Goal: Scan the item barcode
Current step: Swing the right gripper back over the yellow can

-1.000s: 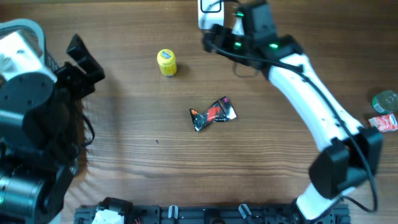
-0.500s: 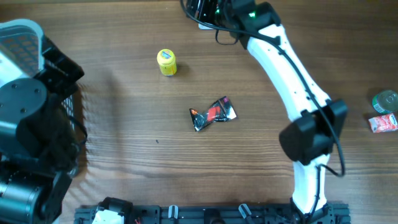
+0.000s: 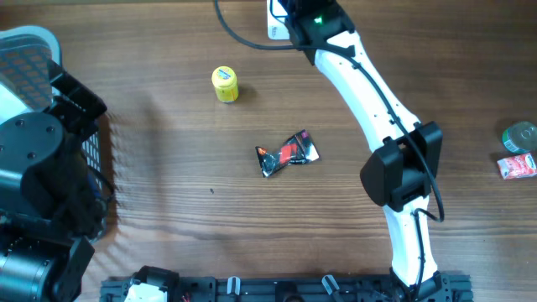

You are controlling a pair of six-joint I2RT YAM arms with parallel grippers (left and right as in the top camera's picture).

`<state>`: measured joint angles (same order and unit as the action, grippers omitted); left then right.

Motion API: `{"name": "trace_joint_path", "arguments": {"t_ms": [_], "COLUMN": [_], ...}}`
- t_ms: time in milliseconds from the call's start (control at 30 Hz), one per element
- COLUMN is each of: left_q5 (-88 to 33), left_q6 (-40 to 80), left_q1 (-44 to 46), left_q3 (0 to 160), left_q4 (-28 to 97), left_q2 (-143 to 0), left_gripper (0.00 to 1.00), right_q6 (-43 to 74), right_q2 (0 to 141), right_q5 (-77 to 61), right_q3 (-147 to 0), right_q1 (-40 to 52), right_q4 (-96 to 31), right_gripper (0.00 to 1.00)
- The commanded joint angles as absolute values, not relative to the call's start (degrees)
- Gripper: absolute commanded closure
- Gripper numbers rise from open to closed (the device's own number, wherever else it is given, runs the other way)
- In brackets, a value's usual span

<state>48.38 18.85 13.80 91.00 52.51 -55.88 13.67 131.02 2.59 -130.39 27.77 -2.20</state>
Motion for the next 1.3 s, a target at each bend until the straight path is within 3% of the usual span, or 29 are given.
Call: {"name": "trace_joint_path", "arguments": {"t_ms": [0,100,367,633,1267], "left_q5": [50.59,51.75,51.70,51.59,48.25], "left_q6": [17.96,18.00,18.44,20.18,21.47], "left_q1": [13.58,13.58,13.58,13.61,13.61], "left_q3": [90.96,90.96,90.96,90.96,90.96], "left_q4": [52.82,52.58,52.84,56.12,57.56], "left_q2": [-55.66,-55.66,-55.66,-55.66,-55.66], "left_gripper": [0.00,0.00,0.00,0.00,0.00], "right_q6": [8.99,9.02,19.38,33.08,34.46], "right_q2": [131.09,131.76,132.03,133.10,140.73], "right_q5": [8.60,8.60,8.16,-5.13,-8.29], "right_q3": [-131.59,-131.63,-131.63,-131.63,-131.63], "right_q1": [28.93,28.64,32.42,34.87,35.88], "right_q4": [2.85,0.84,-20.47,-26.70,-36.01], "right_gripper": [0.00,0.00,0.00,0.00,0.00]}}
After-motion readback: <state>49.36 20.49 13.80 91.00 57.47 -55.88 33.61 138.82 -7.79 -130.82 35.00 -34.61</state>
